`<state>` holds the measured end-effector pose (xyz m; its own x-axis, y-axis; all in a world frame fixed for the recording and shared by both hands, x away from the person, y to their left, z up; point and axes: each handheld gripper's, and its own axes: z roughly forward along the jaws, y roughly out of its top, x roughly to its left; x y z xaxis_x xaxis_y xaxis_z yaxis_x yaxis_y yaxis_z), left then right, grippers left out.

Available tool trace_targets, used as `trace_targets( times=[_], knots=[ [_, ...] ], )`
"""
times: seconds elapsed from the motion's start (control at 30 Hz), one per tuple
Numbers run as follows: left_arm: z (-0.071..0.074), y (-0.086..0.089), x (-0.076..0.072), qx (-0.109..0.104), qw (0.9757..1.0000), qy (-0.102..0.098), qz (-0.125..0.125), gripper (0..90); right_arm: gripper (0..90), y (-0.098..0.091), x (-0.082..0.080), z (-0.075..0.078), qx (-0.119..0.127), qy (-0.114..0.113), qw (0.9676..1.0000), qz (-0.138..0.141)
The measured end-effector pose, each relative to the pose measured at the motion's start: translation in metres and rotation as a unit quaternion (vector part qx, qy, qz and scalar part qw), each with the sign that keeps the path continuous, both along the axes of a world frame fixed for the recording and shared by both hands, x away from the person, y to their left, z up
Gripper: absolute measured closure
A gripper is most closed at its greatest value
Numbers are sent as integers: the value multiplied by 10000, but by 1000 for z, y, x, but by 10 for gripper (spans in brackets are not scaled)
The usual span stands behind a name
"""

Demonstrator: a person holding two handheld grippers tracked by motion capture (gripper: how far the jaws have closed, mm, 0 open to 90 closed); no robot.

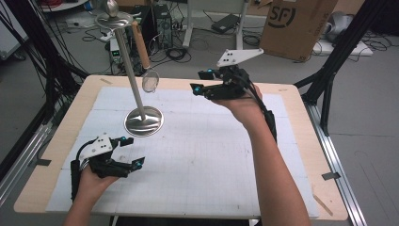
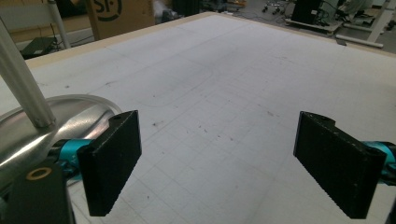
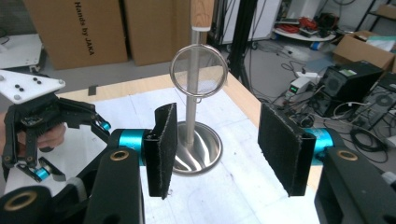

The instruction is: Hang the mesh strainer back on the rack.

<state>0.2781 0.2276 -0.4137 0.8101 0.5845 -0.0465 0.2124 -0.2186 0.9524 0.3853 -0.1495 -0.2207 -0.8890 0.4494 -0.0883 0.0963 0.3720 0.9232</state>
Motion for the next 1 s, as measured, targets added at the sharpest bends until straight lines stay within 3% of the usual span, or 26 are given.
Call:
trace_targets(
  times=[0.4,1.0],
  knots=[
    [-1,-1,0,-6,10000,22,7,157,430,-30,-13,-29,114,160,9995,-242],
    [-1,-2,-1,1,10000,16,4,157,389,-65,-43,-76,385,165,9973,-608]
  ],
)
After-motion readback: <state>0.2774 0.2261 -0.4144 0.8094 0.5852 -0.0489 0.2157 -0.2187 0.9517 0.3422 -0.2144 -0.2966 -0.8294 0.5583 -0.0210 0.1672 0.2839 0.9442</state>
